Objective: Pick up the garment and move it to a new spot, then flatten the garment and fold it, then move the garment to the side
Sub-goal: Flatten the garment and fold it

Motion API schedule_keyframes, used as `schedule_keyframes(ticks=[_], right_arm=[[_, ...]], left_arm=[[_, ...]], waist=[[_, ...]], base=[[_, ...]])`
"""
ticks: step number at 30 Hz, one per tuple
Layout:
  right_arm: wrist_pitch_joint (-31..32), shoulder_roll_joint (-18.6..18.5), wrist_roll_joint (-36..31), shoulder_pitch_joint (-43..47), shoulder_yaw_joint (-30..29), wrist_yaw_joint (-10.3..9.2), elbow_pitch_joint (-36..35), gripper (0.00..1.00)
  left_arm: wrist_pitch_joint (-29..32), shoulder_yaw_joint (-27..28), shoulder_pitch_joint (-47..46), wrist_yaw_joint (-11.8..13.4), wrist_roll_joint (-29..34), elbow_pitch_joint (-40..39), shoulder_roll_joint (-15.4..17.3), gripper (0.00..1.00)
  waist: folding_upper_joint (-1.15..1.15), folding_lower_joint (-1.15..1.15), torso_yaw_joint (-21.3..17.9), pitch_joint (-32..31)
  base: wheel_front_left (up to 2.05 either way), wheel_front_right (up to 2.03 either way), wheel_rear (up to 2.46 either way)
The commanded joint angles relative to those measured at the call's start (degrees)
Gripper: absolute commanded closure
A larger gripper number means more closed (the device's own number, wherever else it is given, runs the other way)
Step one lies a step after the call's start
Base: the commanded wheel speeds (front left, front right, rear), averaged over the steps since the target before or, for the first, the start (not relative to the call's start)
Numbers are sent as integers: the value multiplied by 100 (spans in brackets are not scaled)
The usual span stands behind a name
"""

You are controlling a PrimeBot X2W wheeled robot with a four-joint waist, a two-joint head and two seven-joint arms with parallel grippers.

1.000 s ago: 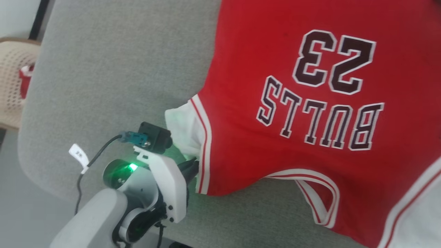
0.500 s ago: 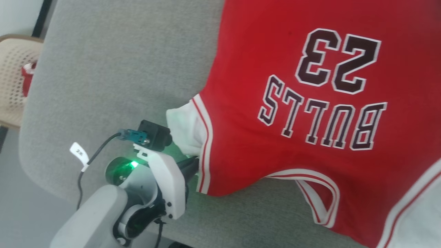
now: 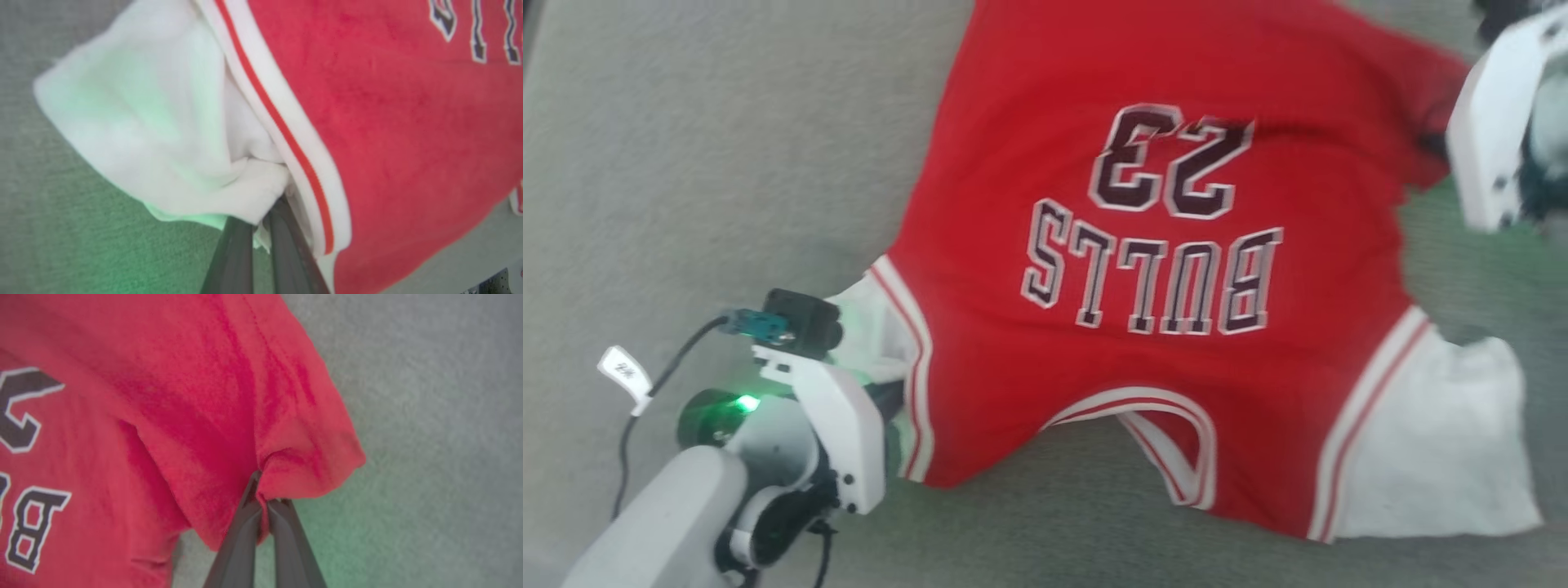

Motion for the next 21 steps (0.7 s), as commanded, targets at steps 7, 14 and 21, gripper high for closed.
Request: schedule_keyframes(ticks=[7, 14, 21], right_arm=[[42, -226, 465, 1402, -54, -1, -1259, 100], [129, -208, 406, 2878, -634, -2, -2105, 100], [-189, 282, -17, 3784, -1064, -1, -2084, 100]], left_arm=[[67, 233, 127, 339, 54, -33, 258, 100], [152, 281, 289, 433, -17, -265, 403, 100], [147, 290, 352, 453, -47, -337, 434, 100]], waist=[[-1, 0, -730, -477], [-1, 0, -941, -576], [-1, 0, -992, -541]], base=[[0, 0, 0], [0, 0, 0], [0, 0, 0]])
